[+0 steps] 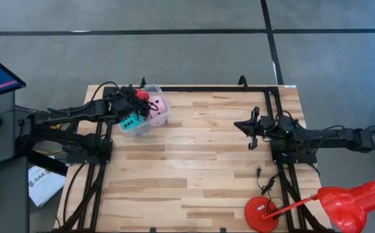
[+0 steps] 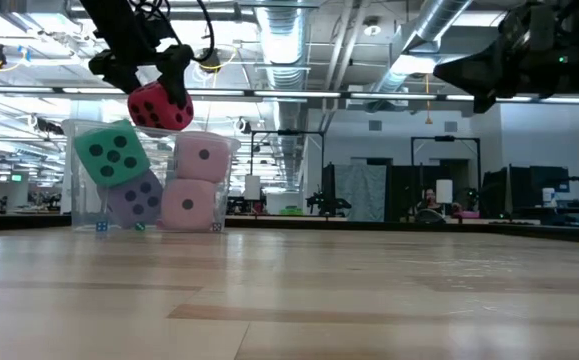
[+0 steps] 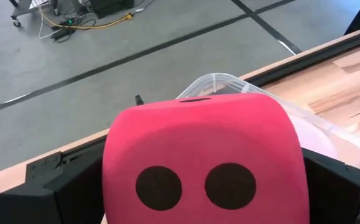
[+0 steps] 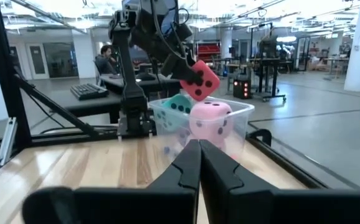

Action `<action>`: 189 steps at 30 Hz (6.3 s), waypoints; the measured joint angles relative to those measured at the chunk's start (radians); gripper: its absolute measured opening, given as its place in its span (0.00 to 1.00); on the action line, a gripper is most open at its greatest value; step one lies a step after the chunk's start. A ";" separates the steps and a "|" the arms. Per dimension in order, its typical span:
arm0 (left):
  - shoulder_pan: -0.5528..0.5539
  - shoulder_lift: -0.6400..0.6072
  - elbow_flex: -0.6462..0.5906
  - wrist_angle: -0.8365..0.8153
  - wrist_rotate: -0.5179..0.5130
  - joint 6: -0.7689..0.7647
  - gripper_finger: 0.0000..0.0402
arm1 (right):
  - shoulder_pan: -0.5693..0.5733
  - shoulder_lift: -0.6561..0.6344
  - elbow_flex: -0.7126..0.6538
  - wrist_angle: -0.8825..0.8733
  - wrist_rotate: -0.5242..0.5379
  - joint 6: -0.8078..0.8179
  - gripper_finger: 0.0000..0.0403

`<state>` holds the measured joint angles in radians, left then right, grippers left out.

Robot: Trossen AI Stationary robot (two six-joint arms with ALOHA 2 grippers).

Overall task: Pick & Place Dice
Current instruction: Put the large red dice into the transparent container

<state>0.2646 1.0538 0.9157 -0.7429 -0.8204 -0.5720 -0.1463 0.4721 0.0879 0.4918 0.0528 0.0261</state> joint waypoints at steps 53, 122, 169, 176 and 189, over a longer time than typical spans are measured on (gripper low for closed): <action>0.000 -0.041 -0.001 0.085 -0.016 0.018 0.99 | -0.190 0.947 0.642 -0.021 -0.195 -0.105 0.00; -0.034 0.172 -0.243 0.878 0.404 0.242 0.98 | -0.104 1.236 1.076 -0.132 -0.315 -0.183 0.00; -0.067 0.035 -0.245 0.746 0.398 0.285 0.98 | -0.142 1.394 1.331 -0.442 -0.370 -0.233 0.00; -0.067 0.032 -0.242 0.722 0.393 0.275 0.98 | -0.163 1.398 1.325 -0.501 -0.368 -0.220 0.00; -0.068 0.032 -0.239 0.725 0.406 0.273 0.98 | -0.143 1.314 1.325 -0.426 -0.359 -0.236 0.00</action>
<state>0.1967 1.0855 0.6769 -0.0184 -0.4147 -0.2987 -0.2888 1.7863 1.4132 0.0659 -0.3066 -0.2100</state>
